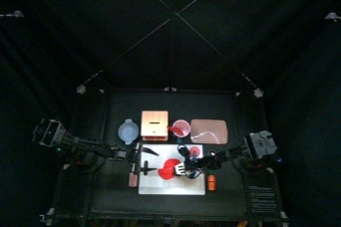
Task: Grab bottom half of cut dough
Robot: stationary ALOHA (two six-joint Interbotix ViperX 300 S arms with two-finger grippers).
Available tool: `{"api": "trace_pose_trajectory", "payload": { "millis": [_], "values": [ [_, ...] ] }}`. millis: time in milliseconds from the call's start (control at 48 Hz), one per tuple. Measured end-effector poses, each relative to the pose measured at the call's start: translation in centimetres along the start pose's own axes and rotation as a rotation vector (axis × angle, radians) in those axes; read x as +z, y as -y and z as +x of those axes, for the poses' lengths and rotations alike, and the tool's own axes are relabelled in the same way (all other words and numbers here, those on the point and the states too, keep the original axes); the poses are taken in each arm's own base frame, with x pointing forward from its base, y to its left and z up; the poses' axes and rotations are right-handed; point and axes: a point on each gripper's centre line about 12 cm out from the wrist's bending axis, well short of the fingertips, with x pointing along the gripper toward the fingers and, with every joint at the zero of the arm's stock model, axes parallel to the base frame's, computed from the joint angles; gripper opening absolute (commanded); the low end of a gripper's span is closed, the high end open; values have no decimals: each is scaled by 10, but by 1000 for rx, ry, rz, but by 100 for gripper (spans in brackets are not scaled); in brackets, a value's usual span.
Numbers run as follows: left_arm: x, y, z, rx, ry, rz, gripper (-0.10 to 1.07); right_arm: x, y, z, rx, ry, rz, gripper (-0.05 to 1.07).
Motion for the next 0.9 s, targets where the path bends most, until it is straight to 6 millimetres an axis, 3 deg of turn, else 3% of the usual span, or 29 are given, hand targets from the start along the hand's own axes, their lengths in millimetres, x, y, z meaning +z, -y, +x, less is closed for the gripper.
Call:
{"api": "trace_pose_trajectory", "payload": {
  "millis": [312, 625, 896],
  "values": [
    [0, 1, 0, -2, 2, 0, 98, 3, -14, -12, -25, 15, -160, 57],
    [0, 0, 0, 2, 0, -4, 98, 9, -42, -51, 47, 59, -262, 57],
    [-1, -3, 0, 24, -6, -37, 98, 18, -51, -87, 119, 96, -276, 58]
  ]
}}
